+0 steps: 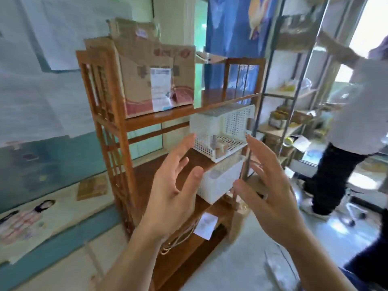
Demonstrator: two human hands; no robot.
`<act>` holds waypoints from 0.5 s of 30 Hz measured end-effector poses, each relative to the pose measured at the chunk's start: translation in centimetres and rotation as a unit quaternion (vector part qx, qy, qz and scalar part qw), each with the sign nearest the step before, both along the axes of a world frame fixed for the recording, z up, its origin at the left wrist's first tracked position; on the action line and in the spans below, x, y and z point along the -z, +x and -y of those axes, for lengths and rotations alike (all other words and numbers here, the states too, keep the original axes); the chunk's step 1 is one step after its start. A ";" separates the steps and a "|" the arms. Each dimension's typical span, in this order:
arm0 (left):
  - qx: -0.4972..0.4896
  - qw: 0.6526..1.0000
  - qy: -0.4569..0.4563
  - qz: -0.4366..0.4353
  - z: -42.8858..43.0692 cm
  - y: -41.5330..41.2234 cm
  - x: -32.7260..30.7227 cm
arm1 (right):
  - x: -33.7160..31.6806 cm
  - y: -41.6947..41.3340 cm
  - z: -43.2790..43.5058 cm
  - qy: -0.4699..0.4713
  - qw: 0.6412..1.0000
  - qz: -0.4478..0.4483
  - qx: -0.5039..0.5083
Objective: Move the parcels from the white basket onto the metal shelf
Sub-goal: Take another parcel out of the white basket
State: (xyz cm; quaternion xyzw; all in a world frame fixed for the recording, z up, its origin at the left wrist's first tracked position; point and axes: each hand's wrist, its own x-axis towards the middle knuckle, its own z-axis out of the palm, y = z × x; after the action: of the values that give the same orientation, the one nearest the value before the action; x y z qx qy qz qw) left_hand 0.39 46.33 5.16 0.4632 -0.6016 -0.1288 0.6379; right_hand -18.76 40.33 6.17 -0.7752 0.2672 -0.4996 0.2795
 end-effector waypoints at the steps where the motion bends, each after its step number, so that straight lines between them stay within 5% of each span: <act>1: 0.007 1.000 0.009 0.002 2.2 -0.6 0.2 | 0.3 -0.6 1.7 0.003 1.000 -0.002 0.012; 15: 0.039 0.991 0.124 -0.028 34.8 2.5 7.2 | 8.4 6.4 33.9 0.102 0.990 -0.076 0.059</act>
State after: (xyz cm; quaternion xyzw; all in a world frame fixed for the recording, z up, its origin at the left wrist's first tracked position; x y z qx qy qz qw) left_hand 2.93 11.53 -2.04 0.5110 -0.5805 -0.2401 0.5867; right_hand -12.31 6.45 -2.19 -0.7609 0.3827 -0.4252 0.3062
